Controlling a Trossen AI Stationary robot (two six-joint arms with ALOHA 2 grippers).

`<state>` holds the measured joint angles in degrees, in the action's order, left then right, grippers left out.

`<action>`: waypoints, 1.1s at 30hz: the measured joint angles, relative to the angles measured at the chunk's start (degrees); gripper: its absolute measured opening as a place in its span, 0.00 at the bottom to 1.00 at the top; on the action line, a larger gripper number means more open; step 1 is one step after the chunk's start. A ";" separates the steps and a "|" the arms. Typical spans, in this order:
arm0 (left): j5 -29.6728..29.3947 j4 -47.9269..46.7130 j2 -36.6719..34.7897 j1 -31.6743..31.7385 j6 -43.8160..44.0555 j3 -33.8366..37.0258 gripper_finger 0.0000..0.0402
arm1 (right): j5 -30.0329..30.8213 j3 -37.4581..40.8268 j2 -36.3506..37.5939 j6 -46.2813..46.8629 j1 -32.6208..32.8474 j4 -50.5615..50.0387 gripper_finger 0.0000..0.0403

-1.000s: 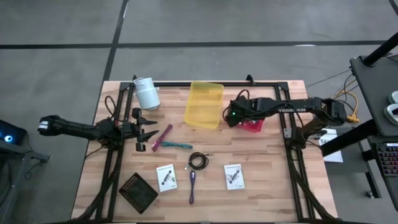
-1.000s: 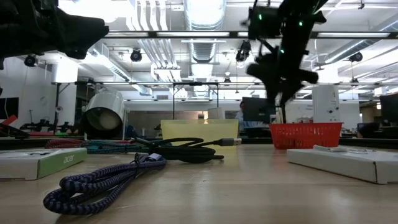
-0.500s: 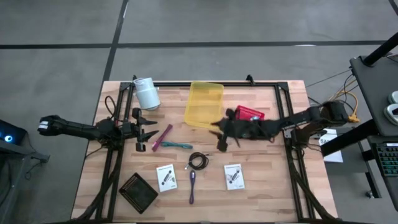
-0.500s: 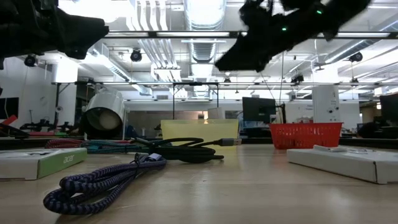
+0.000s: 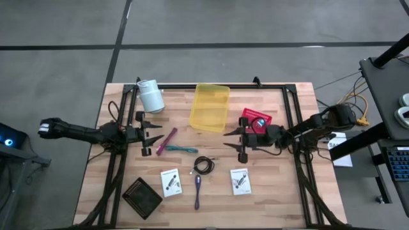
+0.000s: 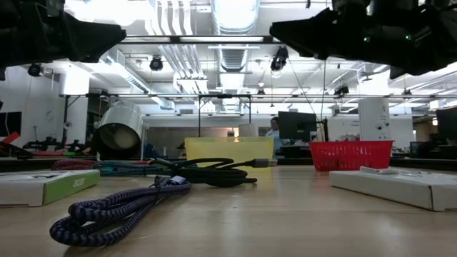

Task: Pick and place items into bin
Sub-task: Put the pink charger cable into the yellow bin

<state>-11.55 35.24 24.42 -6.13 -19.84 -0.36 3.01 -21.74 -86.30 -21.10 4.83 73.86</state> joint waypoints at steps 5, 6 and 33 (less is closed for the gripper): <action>0.11 0.04 1.43 0.02 3.46 -1.28 0.38 | 0.11 -1.70 -0.02 -5.91 -0.18 -0.69 0.36; 0.13 0.27 1.82 0.01 4.43 -1.93 0.38 | 0.13 -1.94 0.03 -7.77 -0.20 -0.66 0.36; -11.48 -65.06 32.96 0.15 47.35 -39.54 0.38 | 10.67 -6.01 -0.06 -17.14 -5.45 -10.00 0.34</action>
<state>-23.03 -29.82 57.38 -5.98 27.51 -39.90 13.67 -27.75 -86.37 -38.24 -0.62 63.86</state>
